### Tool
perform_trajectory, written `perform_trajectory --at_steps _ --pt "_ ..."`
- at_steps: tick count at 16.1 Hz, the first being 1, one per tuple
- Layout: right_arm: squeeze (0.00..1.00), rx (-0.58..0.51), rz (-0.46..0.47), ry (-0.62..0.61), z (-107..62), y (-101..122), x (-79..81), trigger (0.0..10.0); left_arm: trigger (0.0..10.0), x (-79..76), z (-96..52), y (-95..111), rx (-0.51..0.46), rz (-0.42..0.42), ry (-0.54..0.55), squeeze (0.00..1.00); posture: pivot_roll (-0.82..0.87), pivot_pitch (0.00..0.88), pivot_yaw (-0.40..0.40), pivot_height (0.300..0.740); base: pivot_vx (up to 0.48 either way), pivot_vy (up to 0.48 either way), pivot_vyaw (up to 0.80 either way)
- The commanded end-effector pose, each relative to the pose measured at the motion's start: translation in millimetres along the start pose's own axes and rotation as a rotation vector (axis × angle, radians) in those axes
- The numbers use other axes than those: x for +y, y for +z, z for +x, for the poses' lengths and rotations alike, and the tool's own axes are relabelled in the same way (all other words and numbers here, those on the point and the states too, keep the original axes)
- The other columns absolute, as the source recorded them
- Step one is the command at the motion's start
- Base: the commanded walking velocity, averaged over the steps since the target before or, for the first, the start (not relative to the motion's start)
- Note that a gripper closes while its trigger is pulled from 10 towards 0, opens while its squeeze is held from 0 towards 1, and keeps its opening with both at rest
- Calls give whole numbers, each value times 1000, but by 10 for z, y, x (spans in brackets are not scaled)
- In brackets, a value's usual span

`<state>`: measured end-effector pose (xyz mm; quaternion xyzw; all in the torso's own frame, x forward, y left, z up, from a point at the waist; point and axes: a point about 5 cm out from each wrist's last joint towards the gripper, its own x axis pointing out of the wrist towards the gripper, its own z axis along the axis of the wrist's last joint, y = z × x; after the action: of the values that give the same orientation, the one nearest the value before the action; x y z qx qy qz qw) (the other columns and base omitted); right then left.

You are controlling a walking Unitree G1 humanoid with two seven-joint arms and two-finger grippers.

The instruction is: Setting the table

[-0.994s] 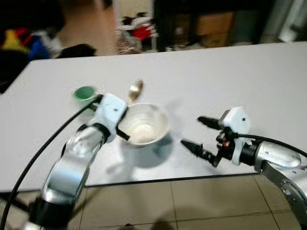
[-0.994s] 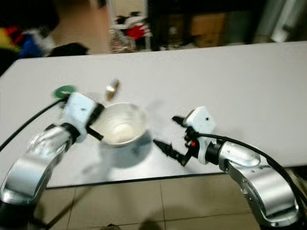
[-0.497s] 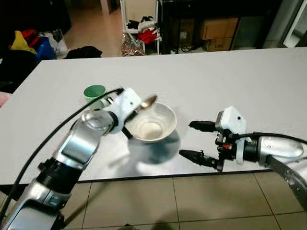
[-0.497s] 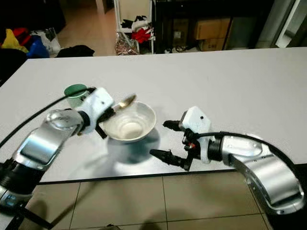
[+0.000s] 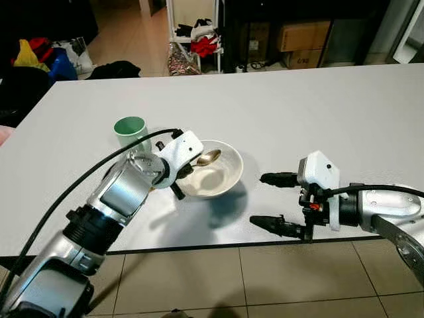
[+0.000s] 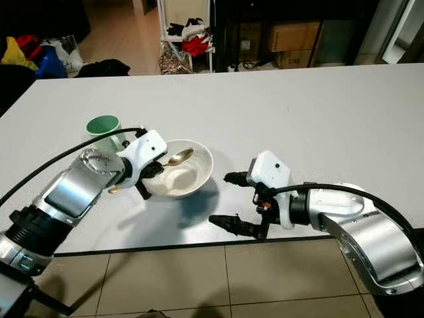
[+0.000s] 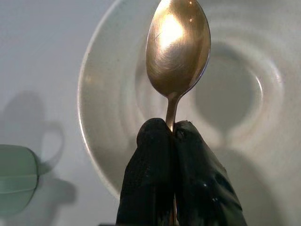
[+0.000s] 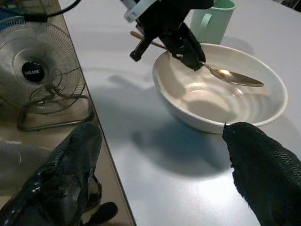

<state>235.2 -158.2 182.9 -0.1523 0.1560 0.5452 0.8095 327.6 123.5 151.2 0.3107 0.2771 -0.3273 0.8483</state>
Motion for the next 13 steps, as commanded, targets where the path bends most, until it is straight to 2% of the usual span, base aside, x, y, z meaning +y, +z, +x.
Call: perform_trajectory --at_steps 1,2,3,4,5,6,11,13 --pt "0 -3 -9 23 4 17 37 10000 10000 26 -24 25 8 16 6 169 -100 5 75 740 0 0 0" --pt "0 -2 -10 24 6 15 37 10000 10000 26 -23 37 8 16 2 184 -100 5 75 740 0 0 0" --pt "0 -1 -11 25 9 12 34 10000 10000 23 -23 54 5 19 -4 302 -99 4 75 740 0 0 0" --pt "0 0 -11 25 10 11 33 10000 10000 22 -23 60 4 19 -6 302 -99 4 75 740 0 0 0" --pt "0 1 -11 26 13 10 33 10000 10000 23 -30 86 -4 29 -10 839 -99 4 76 740 0 0 0" --pt "0 4 -13 27 14 7 32 10000 10000 26 -40 110 -12 36 -14 1000 -99 3 76 740 0 0 0" --pt "0 4 -9 29 19 1 33 10000 10000 38 -77 161 -33 32 -20 1000 -95 2 79 740 0 0 0" --pt "0 -10 -5 21 14 13 29 10000 10000 89 -130 236 -91 9 19 1000 -93 0 83 740 0 0 0"
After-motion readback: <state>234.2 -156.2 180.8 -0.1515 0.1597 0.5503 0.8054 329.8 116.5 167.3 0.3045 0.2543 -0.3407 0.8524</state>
